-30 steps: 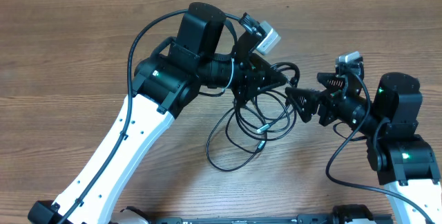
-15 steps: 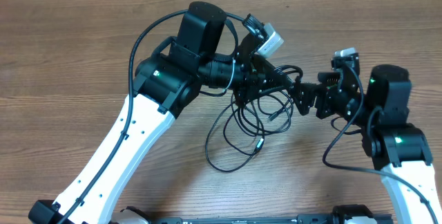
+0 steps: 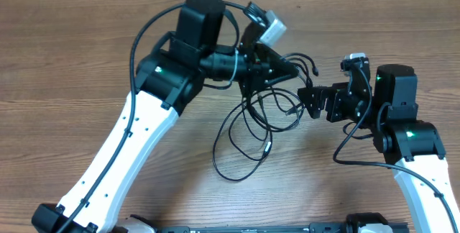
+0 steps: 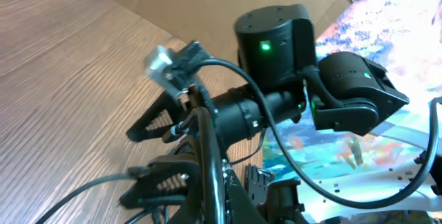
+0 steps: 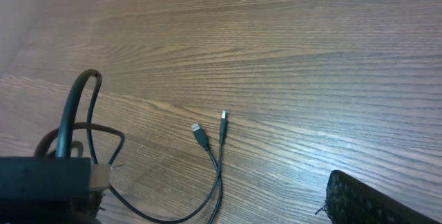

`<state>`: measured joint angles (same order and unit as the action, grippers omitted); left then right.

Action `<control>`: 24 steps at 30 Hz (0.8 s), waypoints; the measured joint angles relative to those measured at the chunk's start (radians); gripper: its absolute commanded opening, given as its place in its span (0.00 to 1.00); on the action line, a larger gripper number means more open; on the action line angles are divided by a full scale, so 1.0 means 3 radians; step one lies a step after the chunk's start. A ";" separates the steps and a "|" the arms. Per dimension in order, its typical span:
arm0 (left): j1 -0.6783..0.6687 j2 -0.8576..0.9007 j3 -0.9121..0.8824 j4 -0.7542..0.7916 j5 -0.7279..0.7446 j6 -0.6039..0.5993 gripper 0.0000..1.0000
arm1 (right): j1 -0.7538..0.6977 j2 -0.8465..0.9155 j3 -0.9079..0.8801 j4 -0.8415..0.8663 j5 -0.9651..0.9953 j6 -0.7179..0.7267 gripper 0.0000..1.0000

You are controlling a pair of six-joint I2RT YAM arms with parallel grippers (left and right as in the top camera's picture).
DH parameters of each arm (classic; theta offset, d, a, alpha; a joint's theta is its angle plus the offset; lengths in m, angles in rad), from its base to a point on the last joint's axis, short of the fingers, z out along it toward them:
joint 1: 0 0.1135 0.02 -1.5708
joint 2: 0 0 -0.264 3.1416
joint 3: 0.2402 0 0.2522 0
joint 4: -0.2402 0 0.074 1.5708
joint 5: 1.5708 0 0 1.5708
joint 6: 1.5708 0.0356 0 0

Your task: Untangle cables

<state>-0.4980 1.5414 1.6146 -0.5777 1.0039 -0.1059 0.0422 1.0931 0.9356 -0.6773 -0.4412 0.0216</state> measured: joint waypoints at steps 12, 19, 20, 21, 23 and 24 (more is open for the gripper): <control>0.0359 -0.0107 -0.0019 -0.0065 0.0086 0.0000 0.04 | 0.0022 0.0000 0.0050 -0.0242 -0.0223 0.0013 1.00; 0.0361 -0.0195 -0.0019 -0.0065 0.0149 0.0000 0.04 | 0.0019 0.0011 0.0047 -0.0336 -0.0669 0.0011 1.00; 0.0366 -0.0198 -0.0019 -0.0066 0.0160 0.0000 0.04 | 0.0018 0.0018 0.0046 -0.0345 -0.0718 0.0013 1.00; 0.0374 -0.0201 -0.0019 -0.0067 0.0167 0.0000 0.04 | 0.0017 0.0024 0.0043 -0.0343 -0.0762 0.0013 1.00; 0.0387 -0.0202 -0.0019 -0.0066 0.0182 0.0000 0.04 | 0.0017 0.0038 0.0039 -0.0345 -0.0844 0.0011 1.00; 0.0394 -0.0202 -0.0019 -0.0069 0.0189 0.0000 0.04 | 0.0017 0.0038 0.0034 -0.0337 -0.0870 0.0011 1.00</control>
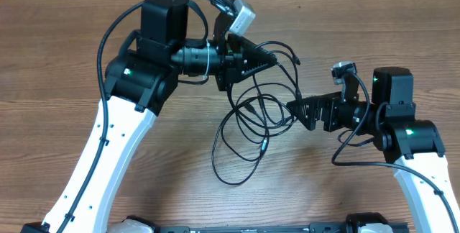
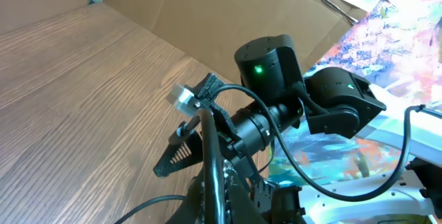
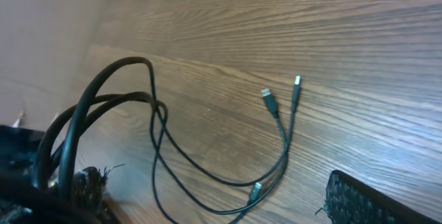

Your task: Untangle cables

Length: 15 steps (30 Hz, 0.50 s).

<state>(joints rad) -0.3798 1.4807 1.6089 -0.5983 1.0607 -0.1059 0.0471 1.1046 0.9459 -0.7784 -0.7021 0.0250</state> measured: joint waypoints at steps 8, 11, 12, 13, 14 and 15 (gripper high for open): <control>-0.0155 -0.0057 0.0003 -0.0225 -0.0025 0.0001 0.04 | -0.0005 0.0024 -0.0038 0.0496 -0.0014 -0.0013 1.00; -0.0286 -0.0086 0.0008 -0.0338 -0.0156 0.0013 0.04 | -0.0005 0.0028 -0.0043 0.0704 -0.0011 0.0034 1.00; -0.0326 -0.0093 0.0008 -0.0375 -0.0211 0.0014 0.04 | -0.0005 0.0028 -0.0043 0.0748 -0.0010 0.0058 1.00; -0.0359 -0.0093 0.0008 -0.0394 -0.0261 0.0015 0.04 | -0.0005 0.0028 -0.0043 0.0776 -0.0009 0.0074 1.00; -0.0390 -0.0093 0.0008 -0.0401 -0.0310 0.0017 0.04 | -0.0005 0.0028 -0.0043 0.0785 -0.0003 0.0092 1.00; -0.0407 -0.0093 0.0008 -0.0402 -0.0342 0.0015 0.04 | -0.0005 0.0028 -0.0043 0.0781 0.0000 0.0103 1.00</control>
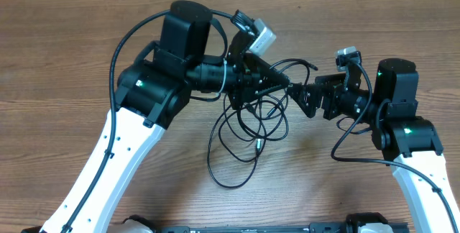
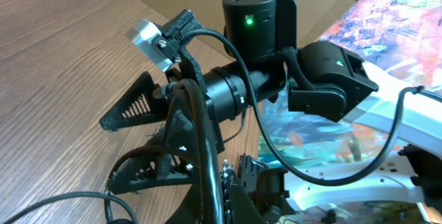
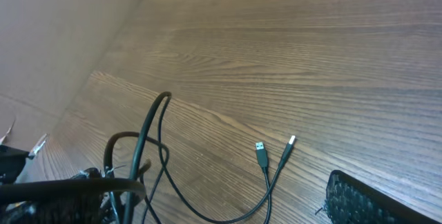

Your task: Untangle cables

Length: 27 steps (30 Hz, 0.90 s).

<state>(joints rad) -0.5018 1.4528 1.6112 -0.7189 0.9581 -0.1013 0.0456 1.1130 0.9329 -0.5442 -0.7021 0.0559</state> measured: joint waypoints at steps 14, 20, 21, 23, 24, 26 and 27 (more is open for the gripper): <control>0.0048 0.0000 0.0001 0.0402 -0.0154 0.0000 0.04 | 0.0000 0.0009 -0.0013 -0.0922 0.0295 0.0062 1.00; 0.0237 0.0000 0.0001 0.0277 -0.0167 0.0000 0.04 | 0.0000 0.0009 -0.0013 -0.0908 0.0142 0.0066 1.00; 0.0266 0.0000 0.0001 0.0254 -0.0168 0.0001 0.04 | 0.0000 0.0009 -0.0013 -0.0868 0.0075 0.0064 1.00; 0.0310 0.0000 0.0001 0.0212 -0.0172 -0.0001 0.04 | 0.0000 0.0009 -0.0013 -0.0771 -0.0065 0.0065 1.00; 0.0329 0.0000 0.0001 0.0195 -0.0175 0.0000 0.04 | 0.0000 0.0009 -0.0013 -0.0715 -0.0131 0.0070 1.00; 0.0352 0.0000 0.0001 0.0164 -0.0181 0.0000 0.04 | -0.0001 0.0009 -0.0013 -0.0584 -0.0231 0.0078 1.00; 0.0367 0.0000 0.0001 0.0144 -0.0181 0.0000 0.04 | 0.0000 0.0009 -0.0013 -0.0493 -0.0277 0.0094 1.00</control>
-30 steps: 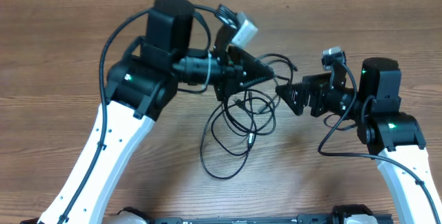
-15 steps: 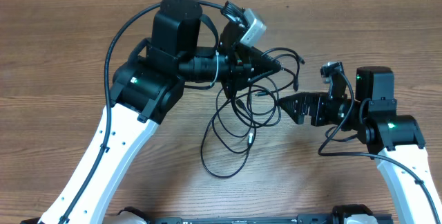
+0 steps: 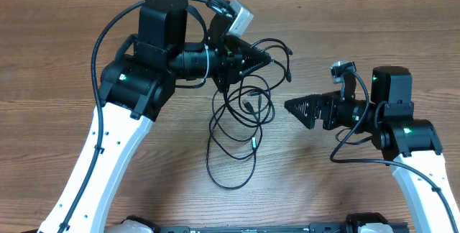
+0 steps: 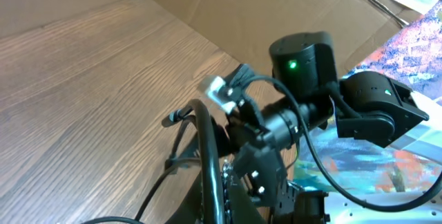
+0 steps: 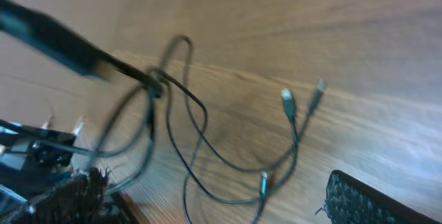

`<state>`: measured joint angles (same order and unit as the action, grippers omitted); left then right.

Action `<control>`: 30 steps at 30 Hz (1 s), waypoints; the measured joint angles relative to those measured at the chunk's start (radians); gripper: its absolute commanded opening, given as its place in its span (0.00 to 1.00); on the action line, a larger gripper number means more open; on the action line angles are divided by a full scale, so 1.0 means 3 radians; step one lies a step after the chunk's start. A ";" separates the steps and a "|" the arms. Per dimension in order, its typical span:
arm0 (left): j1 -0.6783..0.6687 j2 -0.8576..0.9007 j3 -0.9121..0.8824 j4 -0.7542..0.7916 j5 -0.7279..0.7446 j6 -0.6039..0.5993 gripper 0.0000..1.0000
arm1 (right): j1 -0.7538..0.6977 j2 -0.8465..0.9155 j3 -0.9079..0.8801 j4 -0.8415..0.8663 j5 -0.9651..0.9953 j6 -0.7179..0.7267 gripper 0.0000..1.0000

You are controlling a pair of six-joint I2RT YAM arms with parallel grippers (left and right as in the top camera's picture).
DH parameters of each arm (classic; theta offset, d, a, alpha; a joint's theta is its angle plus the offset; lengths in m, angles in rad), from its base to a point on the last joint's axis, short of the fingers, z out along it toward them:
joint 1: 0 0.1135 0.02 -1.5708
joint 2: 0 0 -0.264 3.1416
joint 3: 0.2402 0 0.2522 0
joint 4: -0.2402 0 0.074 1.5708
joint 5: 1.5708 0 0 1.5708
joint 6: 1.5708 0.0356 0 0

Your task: Untangle cables

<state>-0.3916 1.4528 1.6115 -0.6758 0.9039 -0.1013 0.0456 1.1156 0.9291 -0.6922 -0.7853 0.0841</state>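
Observation:
A tangle of thin black cables hangs from my left gripper, which is shut on a strand and holds it above the table; the loops trail onto the wood. In the left wrist view the gripped cable runs up between the jaws. My right gripper stands open to the right of the tangle, touching no cable. The right wrist view shows the blurred loops and two plugs beyond the open right gripper.
The wooden table lies bare around the tangle. A cardboard wall stands behind the table's far edge. The right arm faces the left wrist camera at close range.
My right gripper was almost touching the left gripper's tip; now it sits lower and further right, apart from it. The left gripper with its cables has shifted left and toward the far edge.
The left gripper held the cables aloft at every moment, with the right gripper open beside them. The two grippers stood apart, then nearly met over the tangle, and now stand apart again. The loops below have shifted slightly left each time.

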 measured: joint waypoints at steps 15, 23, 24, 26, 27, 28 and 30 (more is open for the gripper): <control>0.0020 0.0000 0.0000 0.0154 0.0189 -0.0184 0.04 | -0.0001 0.0000 -0.0003 0.0762 -0.0590 0.0230 1.00; -0.0065 0.0000 0.0001 0.0285 0.0711 -0.0346 0.04 | 0.0000 0.0000 -0.0003 0.0773 0.0060 0.0272 1.00; -0.0065 0.0000 0.0001 0.0278 0.0767 -0.0354 0.04 | 0.0000 0.0000 -0.0003 0.0753 0.0212 0.0301 1.00; -0.0065 0.0000 0.0001 0.0251 0.0841 -0.0357 0.04 | -0.0003 0.0000 -0.0003 0.0699 0.0562 0.0385 1.00; -0.0065 0.0000 0.0001 0.0233 0.0861 -0.0357 0.04 | -0.0006 0.0000 -0.0003 0.0671 0.0730 0.0429 1.00; -0.0064 0.0000 0.0001 0.0210 0.0881 -0.0357 0.04 | -0.0008 0.0000 -0.0003 0.0651 0.0917 0.0478 1.00; -0.0065 0.0000 0.0001 0.0170 0.0882 -0.0359 0.04 | -0.0015 0.0000 -0.0003 0.0628 0.1147 0.0534 1.00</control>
<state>-0.4110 1.4528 1.6119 -0.6247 1.1687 -0.2089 0.0410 1.1156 0.9283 -0.5037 -0.4412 0.2443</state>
